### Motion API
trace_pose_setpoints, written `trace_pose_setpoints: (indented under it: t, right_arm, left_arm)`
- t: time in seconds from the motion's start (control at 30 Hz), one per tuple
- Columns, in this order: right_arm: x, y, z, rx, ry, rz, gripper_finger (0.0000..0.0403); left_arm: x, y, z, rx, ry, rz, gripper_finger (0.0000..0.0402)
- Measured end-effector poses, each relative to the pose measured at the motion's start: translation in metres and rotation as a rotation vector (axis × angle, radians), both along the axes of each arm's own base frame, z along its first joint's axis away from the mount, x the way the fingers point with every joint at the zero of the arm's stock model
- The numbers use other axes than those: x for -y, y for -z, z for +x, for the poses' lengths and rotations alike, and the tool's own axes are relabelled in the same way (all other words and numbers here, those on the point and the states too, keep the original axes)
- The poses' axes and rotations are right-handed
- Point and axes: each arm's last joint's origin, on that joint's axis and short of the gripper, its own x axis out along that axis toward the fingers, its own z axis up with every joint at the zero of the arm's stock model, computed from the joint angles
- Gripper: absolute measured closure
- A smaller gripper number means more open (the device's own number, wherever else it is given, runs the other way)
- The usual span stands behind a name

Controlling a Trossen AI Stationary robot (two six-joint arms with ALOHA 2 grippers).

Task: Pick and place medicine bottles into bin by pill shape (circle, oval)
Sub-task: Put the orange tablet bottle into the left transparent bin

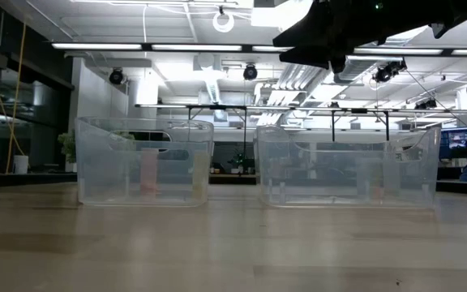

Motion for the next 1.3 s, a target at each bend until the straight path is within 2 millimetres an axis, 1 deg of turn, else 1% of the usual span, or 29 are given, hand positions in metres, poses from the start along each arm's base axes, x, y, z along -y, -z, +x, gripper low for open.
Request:
trace_pose_setpoints:
  t: [0.1,0.3,0.47,0.57,0.83,1.03,1.3]
  right_arm:
    - [0.0,0.0,0.0,-0.002,0.0,0.0,0.0179]
    - [0.0,0.0,0.0,-0.004,0.0,-0.001,0.0179]
    - [0.0,0.0,0.0,-0.005,0.0,-0.001,0.0179]
    - [0.0,0.0,0.0,-0.005,0.0,-0.001,0.0179]
    - [0.0,0.0,0.0,-0.005,0.0,-0.001,0.0179]
    - [0.0,0.001,0.0,-0.006,0.001,-0.001,0.0179]
    - [0.0,0.001,0.0,-0.009,0.0,-0.002,0.0179]
  left_arm:
    - [-0.002,0.001,-0.002,-0.03,0.004,0.021,0.0197]
    - [-0.002,0.002,-0.003,-0.033,0.007,0.02,0.0197]
    - [-0.005,0.011,-0.007,-0.07,0.009,0.018,0.0197]
    - [-0.004,0.013,-0.007,-0.05,0.009,0.014,0.0197]
    - [-0.004,0.014,-0.006,-0.033,0.051,0.025,0.0197]
    - [-0.001,0.014,-0.008,-0.025,0.138,0.051,0.0197]
    - [0.005,0.035,-0.005,-0.077,0.181,0.124,0.0197]
